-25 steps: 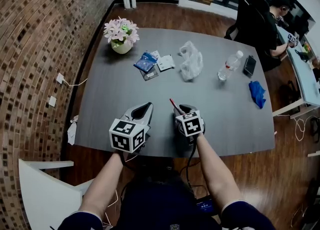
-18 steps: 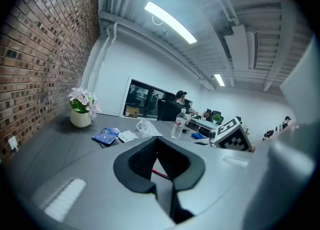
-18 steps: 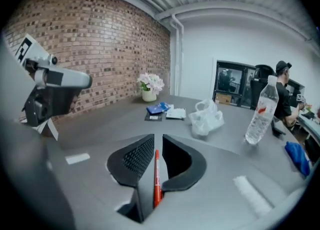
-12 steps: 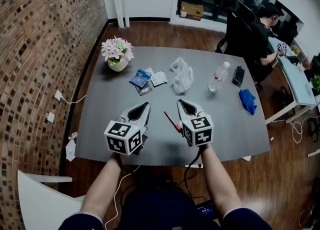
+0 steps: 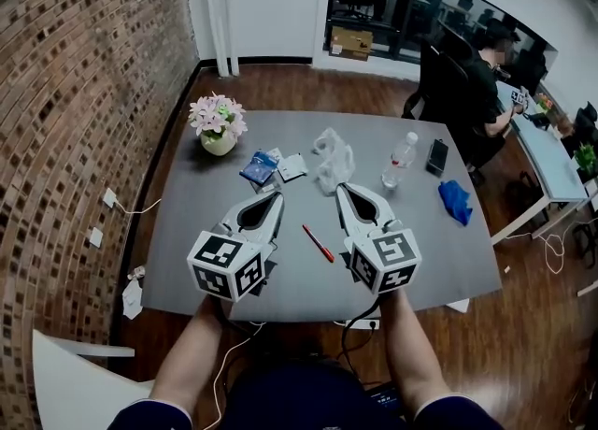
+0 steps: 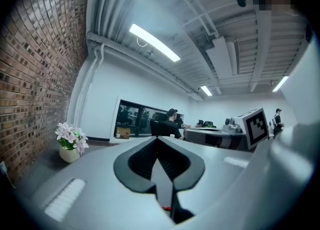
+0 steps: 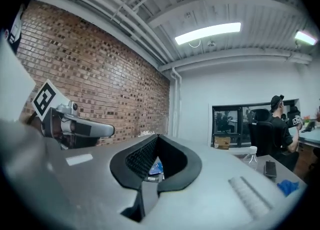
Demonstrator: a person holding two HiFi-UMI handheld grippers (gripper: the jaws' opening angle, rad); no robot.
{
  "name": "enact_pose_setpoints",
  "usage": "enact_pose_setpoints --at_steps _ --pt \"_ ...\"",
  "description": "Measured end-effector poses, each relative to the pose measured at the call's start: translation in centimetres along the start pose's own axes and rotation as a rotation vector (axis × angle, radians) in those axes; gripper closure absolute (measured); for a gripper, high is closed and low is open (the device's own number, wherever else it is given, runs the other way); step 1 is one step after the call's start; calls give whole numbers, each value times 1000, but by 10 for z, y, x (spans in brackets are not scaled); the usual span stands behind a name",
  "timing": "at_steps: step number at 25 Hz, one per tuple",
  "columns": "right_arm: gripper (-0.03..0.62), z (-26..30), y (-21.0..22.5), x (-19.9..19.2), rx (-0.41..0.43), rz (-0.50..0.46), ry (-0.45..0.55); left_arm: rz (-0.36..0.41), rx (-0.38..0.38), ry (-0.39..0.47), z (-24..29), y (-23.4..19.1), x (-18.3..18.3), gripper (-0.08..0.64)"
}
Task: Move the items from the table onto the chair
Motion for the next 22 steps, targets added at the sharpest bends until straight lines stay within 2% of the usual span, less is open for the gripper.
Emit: enact_pose_setpoints --at_steps 9,22 --pt "591 -3 -6 0 10 -3 1 23 -14 3 -1 7 3 548" --pt "591 0 -10 3 16 -12 1 25 16 33 -7 3 8 548"
Point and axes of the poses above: the fingertips, and each gripper's own axes: z forward along the fingers, y to its right, x out of its top, the point moved 3 cm from there along -z, backward along the fingers, and after that the axes turned 11 degrees about -y, right-handed, at the moved point
